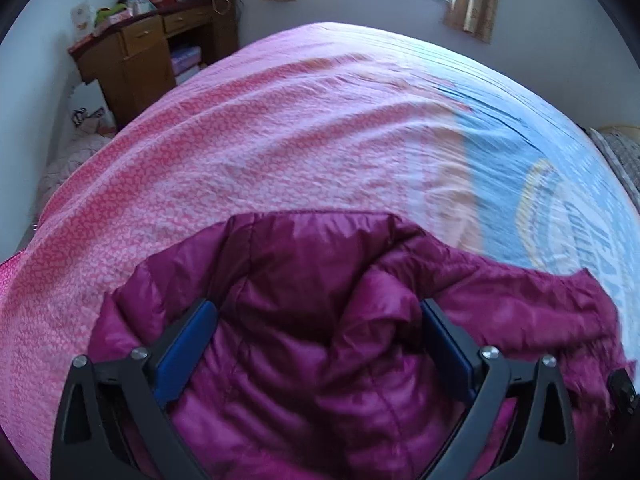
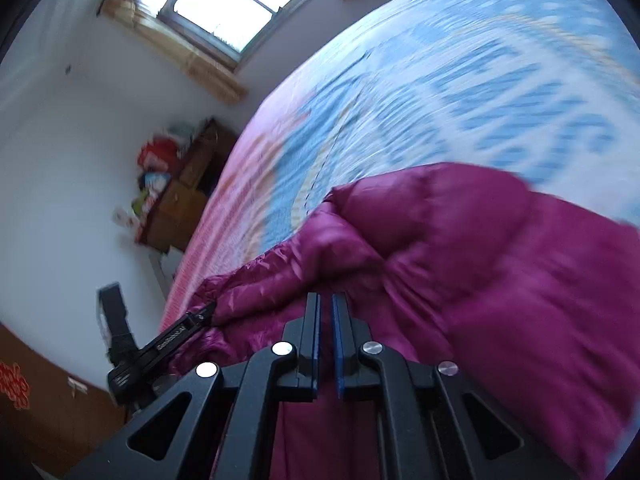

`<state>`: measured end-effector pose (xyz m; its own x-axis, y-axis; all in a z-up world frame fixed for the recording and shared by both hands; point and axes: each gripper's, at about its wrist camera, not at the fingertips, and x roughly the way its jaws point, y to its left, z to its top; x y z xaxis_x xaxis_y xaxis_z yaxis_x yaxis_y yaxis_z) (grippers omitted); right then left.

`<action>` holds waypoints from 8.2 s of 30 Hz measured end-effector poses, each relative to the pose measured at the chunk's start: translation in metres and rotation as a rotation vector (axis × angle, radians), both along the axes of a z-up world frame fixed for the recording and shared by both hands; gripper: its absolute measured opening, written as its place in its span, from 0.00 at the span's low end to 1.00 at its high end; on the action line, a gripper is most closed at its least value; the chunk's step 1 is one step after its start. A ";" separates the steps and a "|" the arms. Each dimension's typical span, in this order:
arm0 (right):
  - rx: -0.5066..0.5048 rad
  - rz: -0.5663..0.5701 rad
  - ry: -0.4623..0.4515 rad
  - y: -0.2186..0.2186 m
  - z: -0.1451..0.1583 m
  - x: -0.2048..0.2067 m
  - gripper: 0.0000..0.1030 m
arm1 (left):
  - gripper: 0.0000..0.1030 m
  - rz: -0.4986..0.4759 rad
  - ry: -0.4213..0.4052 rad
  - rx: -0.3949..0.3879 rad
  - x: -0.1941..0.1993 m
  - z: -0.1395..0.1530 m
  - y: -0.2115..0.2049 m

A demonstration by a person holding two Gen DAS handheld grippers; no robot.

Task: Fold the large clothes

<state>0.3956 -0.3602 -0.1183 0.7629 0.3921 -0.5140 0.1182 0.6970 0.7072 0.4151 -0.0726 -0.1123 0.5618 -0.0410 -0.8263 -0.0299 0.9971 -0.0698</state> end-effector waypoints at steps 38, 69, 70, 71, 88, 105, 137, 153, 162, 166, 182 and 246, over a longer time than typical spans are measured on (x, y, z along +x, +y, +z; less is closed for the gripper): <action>-0.287 0.068 0.042 0.031 0.009 -0.440 0.83 | 0.99 -0.315 -0.165 -0.192 -0.424 -0.008 0.161; -0.199 0.238 0.112 0.062 -0.012 -0.431 0.12 | 0.10 -0.394 -0.099 -0.386 -0.438 -0.025 0.155; -0.188 0.239 0.095 0.061 -0.009 -0.433 0.12 | 0.10 -0.400 -0.124 -0.409 -0.441 -0.017 0.157; -0.178 0.241 0.071 0.061 -0.002 -0.435 0.11 | 0.09 -0.406 -0.146 -0.429 -0.443 -0.010 0.158; -0.128 0.290 -0.155 0.065 0.069 -0.452 0.07 | 0.04 -0.523 -0.431 -0.448 -0.466 0.079 0.148; -0.057 0.139 -0.134 0.020 0.049 -0.454 0.86 | 0.68 -0.388 -0.175 -0.243 -0.424 0.013 0.151; -0.024 0.270 -0.110 0.042 0.036 -0.438 0.10 | 0.06 -0.469 -0.210 -0.492 -0.442 0.035 0.161; 0.000 0.291 -0.342 0.044 0.118 -0.450 0.09 | 0.04 -0.507 -0.380 -0.547 -0.453 0.109 0.164; -0.040 0.257 -0.407 0.034 0.167 -0.438 0.09 | 0.04 -0.451 -0.393 -0.591 -0.418 0.141 0.171; -0.086 0.246 -0.403 0.029 0.180 -0.410 0.09 | 0.04 -0.404 -0.409 -0.567 -0.376 0.161 0.168; -0.208 0.173 -0.312 0.018 0.198 -0.270 0.09 | 0.06 -0.325 -0.309 -0.194 -0.306 0.113 0.177; -0.796 -0.019 -0.115 0.022 0.096 -0.105 0.15 | 0.13 -0.284 -0.390 0.116 -0.187 0.082 0.056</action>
<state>0.2902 -0.3378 -0.0226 0.8310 -0.0721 -0.5515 0.0914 0.9958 0.0074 0.2279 -0.0163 -0.0301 0.8099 -0.1575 -0.5650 0.2505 0.9639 0.0904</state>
